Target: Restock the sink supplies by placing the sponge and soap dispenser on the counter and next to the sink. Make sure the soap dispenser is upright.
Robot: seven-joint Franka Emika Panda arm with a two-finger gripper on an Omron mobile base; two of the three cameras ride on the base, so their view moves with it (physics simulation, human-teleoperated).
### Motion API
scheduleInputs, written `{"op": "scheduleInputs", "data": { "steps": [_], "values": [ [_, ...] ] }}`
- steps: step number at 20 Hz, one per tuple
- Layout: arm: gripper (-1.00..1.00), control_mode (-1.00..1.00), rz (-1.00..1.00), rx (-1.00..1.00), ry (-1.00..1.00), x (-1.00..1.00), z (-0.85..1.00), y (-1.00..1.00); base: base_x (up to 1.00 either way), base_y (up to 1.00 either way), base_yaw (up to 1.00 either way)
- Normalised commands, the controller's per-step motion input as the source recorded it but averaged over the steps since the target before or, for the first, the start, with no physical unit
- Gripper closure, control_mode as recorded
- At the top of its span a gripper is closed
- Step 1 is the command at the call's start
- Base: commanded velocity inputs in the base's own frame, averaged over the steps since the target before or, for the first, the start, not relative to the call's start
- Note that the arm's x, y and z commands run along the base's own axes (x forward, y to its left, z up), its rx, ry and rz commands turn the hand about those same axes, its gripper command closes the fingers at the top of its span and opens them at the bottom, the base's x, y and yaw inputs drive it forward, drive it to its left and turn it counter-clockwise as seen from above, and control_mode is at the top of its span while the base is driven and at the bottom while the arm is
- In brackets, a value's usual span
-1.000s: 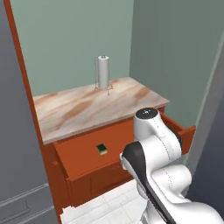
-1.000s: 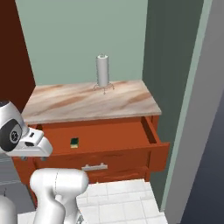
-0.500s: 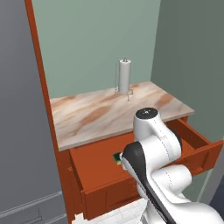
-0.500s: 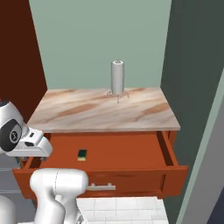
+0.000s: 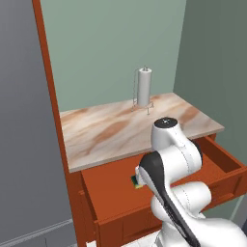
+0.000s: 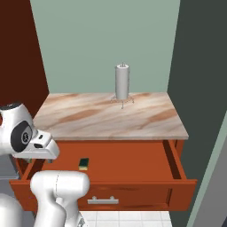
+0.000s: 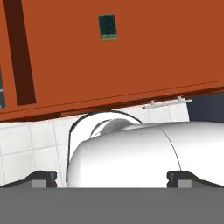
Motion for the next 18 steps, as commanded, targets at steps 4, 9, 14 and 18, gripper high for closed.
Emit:
{"op": "scheduleInputs", "data": {
  "steps": [4,9,14,18],
  "values": [
    [-1.0,-1.0,0.04,0.12,0.0,0.58,-0.61,-0.49,0.0,0.0,0.0],
    [-1.0,-1.0,0.01,0.02,0.03,0.78,-0.69,-0.13,0.0,0.0,0.0],
    [-1.0,-1.0,0.0,0.0,0.08,0.65,-0.62,0.0,0.0,0.0,0.0],
    [-1.0,-1.0,0.0,0.0,0.06,0.59,-0.5,0.0,0.0,0.0,0.0]
  ]
}}
